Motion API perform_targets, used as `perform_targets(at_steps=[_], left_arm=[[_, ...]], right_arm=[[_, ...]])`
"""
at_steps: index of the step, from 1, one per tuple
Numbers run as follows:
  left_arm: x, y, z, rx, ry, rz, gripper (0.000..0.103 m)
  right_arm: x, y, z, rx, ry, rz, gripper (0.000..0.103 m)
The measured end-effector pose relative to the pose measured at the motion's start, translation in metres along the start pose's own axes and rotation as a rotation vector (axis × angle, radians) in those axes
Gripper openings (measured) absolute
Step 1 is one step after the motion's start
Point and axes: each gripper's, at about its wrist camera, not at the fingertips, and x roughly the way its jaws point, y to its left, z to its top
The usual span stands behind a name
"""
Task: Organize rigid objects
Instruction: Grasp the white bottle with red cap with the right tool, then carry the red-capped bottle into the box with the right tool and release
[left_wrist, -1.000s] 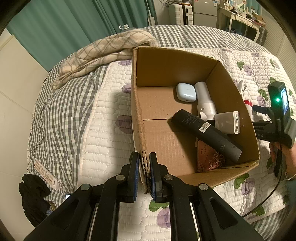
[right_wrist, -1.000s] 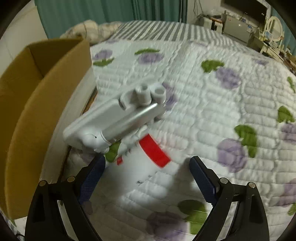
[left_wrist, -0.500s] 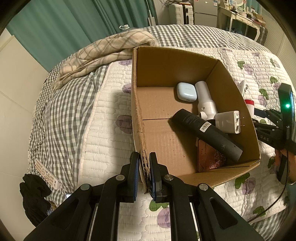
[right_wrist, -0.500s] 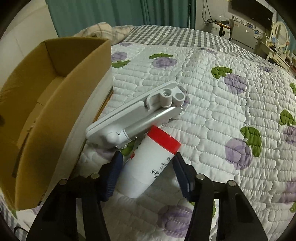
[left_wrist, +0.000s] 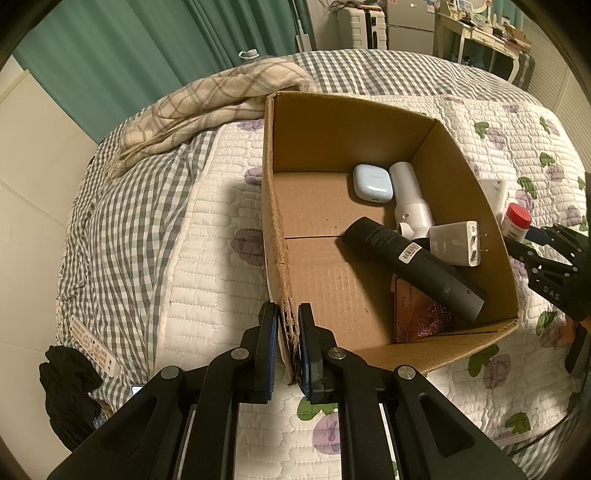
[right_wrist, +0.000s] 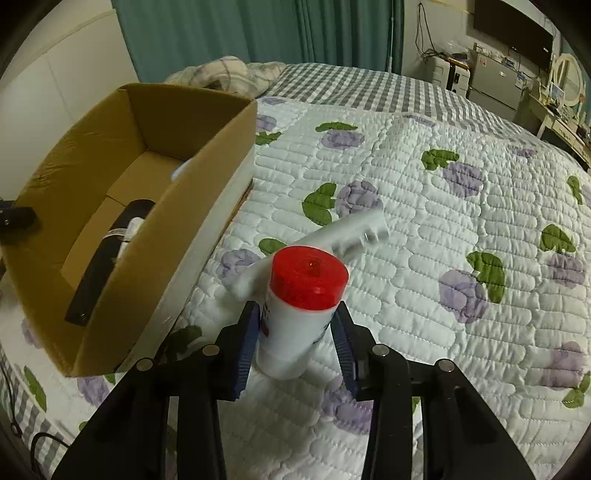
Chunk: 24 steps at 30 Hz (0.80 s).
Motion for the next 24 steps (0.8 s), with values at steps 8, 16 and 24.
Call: perform_targets(at_steps=[8, 16, 24], left_arm=[[0.0, 0.0, 0.0, -0.002, 0.0, -0.001, 0.01], [0.0, 0.0, 0.0, -0.004, 0.0, -0.003, 0.01], [-0.001, -0.001, 0.002, -0.006, 0.0, -0.005, 0.01]], right_arm=[[-0.026, 0.0, 0.001, -0.024, -0.018, -0.003, 0.039], [-0.074, 0.012, 0.031, -0.084, -0.111, -0.027, 0.038], [-0.118, 0.061, 0.077, -0.186, -0.21, 0.036, 0.038]])
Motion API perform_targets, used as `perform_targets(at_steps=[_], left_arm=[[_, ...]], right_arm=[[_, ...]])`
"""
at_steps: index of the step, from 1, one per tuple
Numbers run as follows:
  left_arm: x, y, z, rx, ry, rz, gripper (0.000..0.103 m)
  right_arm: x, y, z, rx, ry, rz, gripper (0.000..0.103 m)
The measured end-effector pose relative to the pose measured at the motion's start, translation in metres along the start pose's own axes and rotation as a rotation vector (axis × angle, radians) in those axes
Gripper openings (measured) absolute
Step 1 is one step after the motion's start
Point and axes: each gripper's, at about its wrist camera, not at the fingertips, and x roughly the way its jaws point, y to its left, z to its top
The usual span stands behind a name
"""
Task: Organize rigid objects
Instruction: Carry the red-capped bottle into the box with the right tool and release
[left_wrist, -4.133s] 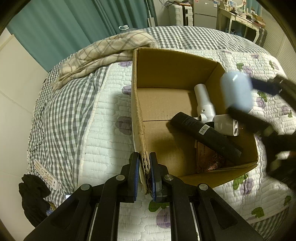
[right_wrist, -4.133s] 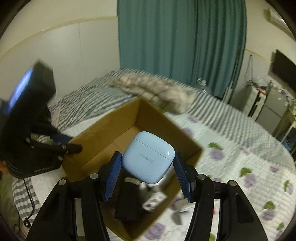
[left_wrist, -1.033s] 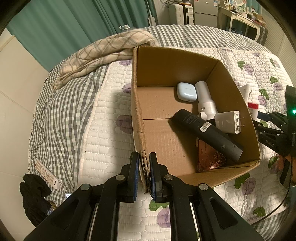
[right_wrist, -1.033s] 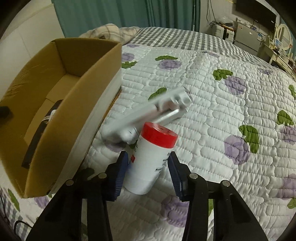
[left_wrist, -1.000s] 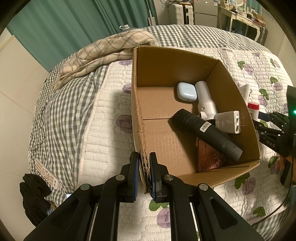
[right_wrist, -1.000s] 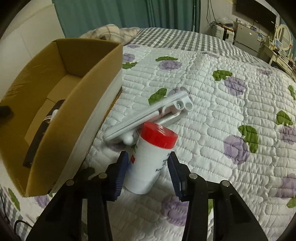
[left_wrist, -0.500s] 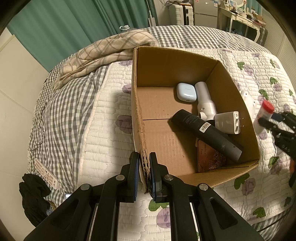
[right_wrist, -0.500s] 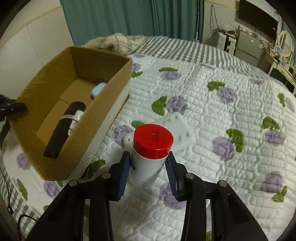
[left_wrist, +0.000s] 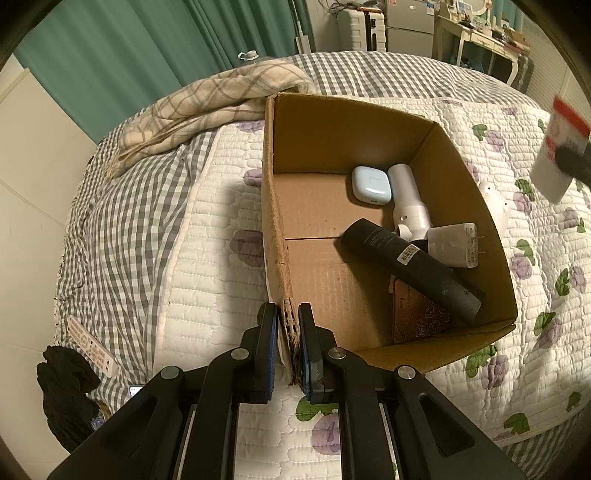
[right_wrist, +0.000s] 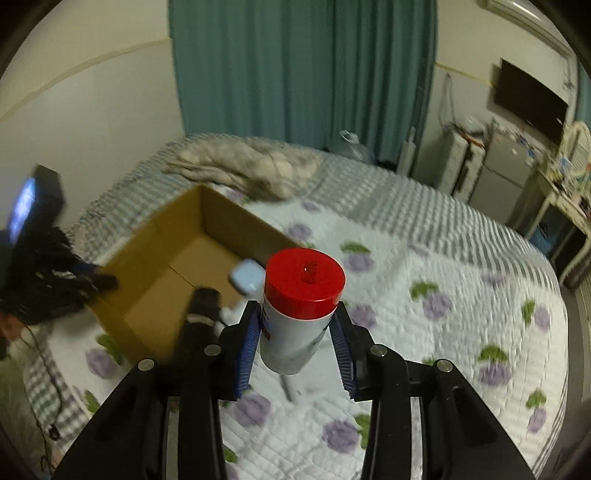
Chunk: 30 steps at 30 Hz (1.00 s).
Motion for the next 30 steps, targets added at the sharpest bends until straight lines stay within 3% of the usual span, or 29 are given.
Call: perform_targets(at_steps=[6, 14, 30], left_arm=[[-0.001, -0.002, 0.002, 0.0, -0.004, -0.006, 0.01], [-0.001, 0.001, 0.001, -0.009, -0.011, -0.02, 0.01], [-0.001, 0.002, 0.0, -0.01, -0.013, -0.024, 0.01]], right_arm=[[0.013, 0.045, 0.017, -0.038, 0.008, 0.111, 0.038], [0.066, 0.093, 0.002, -0.047, 0.11, 0.204, 0.038], [0.117, 0.089, -0.008, 0.036, 0.187, 0.211, 0.041]])
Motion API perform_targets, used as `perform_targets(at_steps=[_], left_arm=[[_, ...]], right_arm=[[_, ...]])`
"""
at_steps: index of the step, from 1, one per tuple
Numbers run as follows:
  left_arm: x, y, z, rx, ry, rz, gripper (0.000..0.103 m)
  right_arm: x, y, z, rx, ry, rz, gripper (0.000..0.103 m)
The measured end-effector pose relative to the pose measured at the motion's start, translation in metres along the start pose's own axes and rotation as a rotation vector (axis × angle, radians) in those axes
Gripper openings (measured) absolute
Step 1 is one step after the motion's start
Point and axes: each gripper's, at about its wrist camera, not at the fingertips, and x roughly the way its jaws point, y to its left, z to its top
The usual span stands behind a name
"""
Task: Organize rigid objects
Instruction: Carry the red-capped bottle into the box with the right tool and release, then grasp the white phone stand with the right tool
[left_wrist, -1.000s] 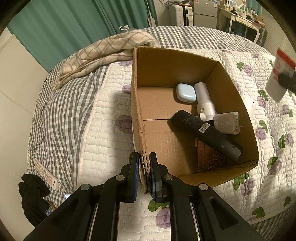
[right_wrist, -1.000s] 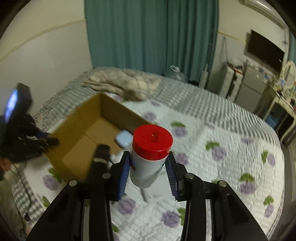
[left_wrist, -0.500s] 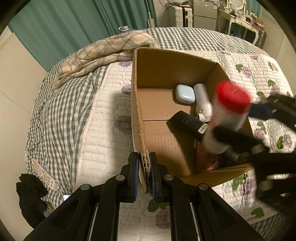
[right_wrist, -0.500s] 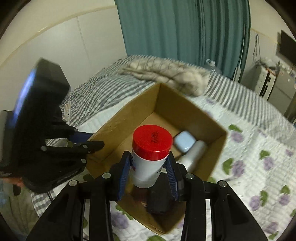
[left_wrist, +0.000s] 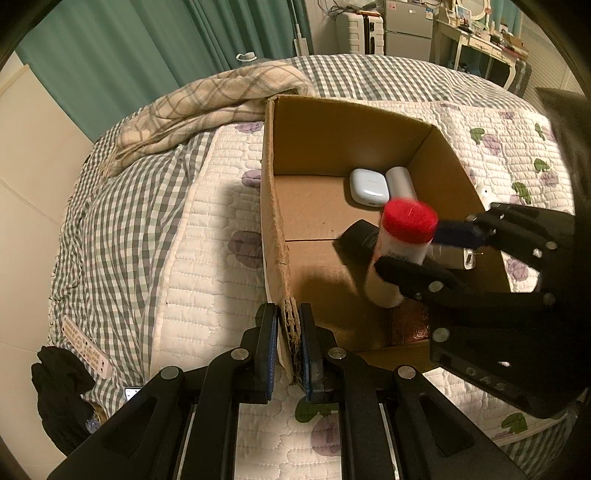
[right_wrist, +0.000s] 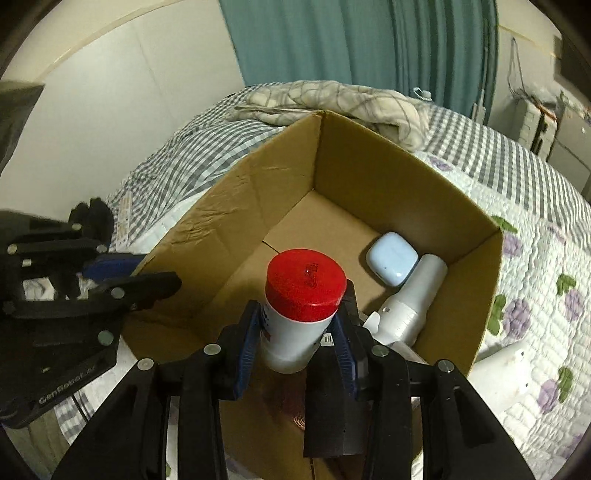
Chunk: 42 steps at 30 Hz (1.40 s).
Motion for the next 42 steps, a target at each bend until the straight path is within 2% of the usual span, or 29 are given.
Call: perform_targets(at_steps=[2, 6, 11, 13, 19, 24, 32, 42], left_arm=[[0.001, 0.0, 0.0, -0.003, 0.007, 0.0, 0.01], [0.0, 0.001, -0.001, -0.005, 0.003, 0.002, 0.01], [0.0, 0.001, -0.001, -0.001, 0.004, 0.008, 0.01], [0.0, 0.001, -0.001, -0.003, 0.005, 0.009, 0.01], [0.0, 0.001, 0.0, -0.005, 0.006, 0.011, 0.01], [0.001, 0.0, -0.001, -0.003, 0.006, 0.016, 0.01], [0.001, -0.001, -0.002, 0.0, 0.008, 0.025, 0.01], [0.002, -0.003, -0.003, 0.014, 0.006, 0.041, 0.01]], right_arm=[[-0.011, -0.001, 0.002, 0.007, -0.043, -0.007, 0.065], [-0.041, -0.006, 0.01, 0.001, -0.114, -0.072, 0.071], [-0.08, -0.017, 0.013, -0.018, -0.193, -0.168, 0.091], [-0.093, -0.023, 0.012, -0.02, -0.218, -0.216, 0.093], [-0.121, -0.057, -0.002, 0.006, -0.239, -0.314, 0.096], [-0.118, -0.096, -0.022, 0.076, -0.205, -0.366, 0.096], [-0.073, -0.147, -0.062, 0.193, -0.08, -0.383, 0.096], [-0.004, -0.173, -0.095, 0.26, 0.075, -0.353, 0.096]])
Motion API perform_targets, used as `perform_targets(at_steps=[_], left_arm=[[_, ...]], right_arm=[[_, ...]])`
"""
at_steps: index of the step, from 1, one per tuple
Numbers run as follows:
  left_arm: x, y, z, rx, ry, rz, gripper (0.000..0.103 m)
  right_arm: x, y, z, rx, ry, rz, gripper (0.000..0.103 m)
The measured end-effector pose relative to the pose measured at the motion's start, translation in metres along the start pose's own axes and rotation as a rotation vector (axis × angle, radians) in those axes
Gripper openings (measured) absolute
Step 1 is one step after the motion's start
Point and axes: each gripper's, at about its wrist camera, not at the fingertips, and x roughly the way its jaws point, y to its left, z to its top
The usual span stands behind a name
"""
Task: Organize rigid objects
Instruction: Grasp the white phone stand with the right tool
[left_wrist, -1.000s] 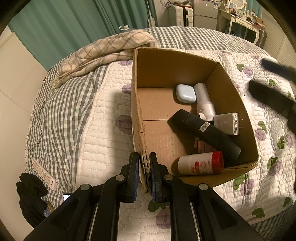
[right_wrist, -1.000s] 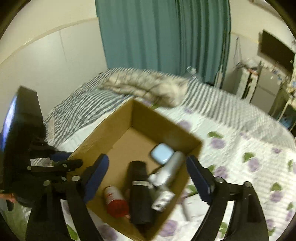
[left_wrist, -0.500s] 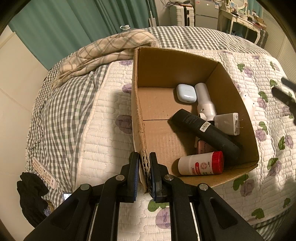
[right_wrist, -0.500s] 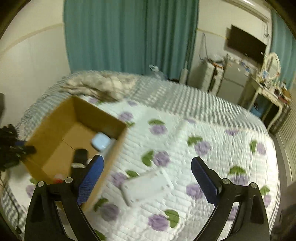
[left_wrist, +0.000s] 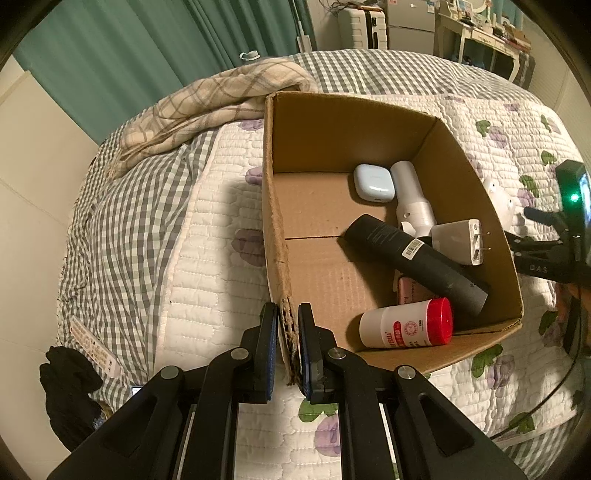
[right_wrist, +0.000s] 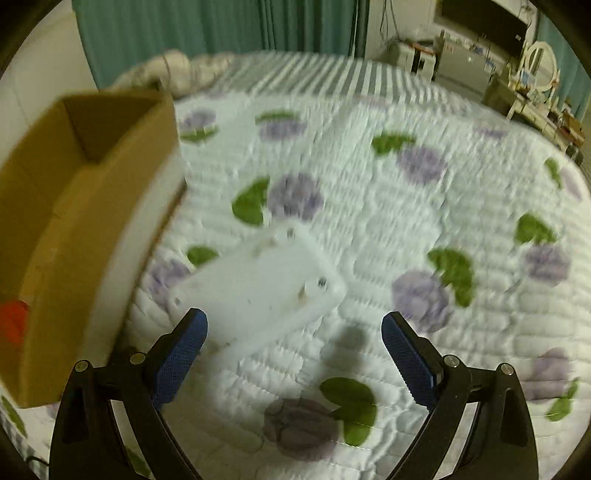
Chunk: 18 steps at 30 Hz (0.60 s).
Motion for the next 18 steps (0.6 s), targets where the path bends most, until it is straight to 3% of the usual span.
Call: perform_targets(at_steps=[6, 8, 12, 15, 18], left_arm=[[0.001, 0.0, 0.0, -0.004, -0.001, -0.007, 0.01], [0.001, 0.0, -0.001, -0.005, -0.002, -0.008, 0.01], [0.001, 0.0, 0.0, -0.005, -0.002, -0.01, 0.01], [0.001, 0.0, 0.0, -0.005, 0.0, -0.012, 0.01], [0.001, 0.0, 0.0, -0.006, 0.001, -0.012, 0.01]], right_arm=[[0.017, -0.002, 0.005, 0.057, 0.035, 0.11, 0.098], [0.026, -0.003, 0.008, 0.092, 0.055, 0.126, 0.103], [0.029, 0.003, 0.014, 0.1, 0.055, 0.113, 0.102], [0.02, 0.014, 0.014, 0.064, 0.013, 0.103, 0.086], [0.005, 0.012, 0.015, 0.069, -0.047, 0.103, 0.061]])
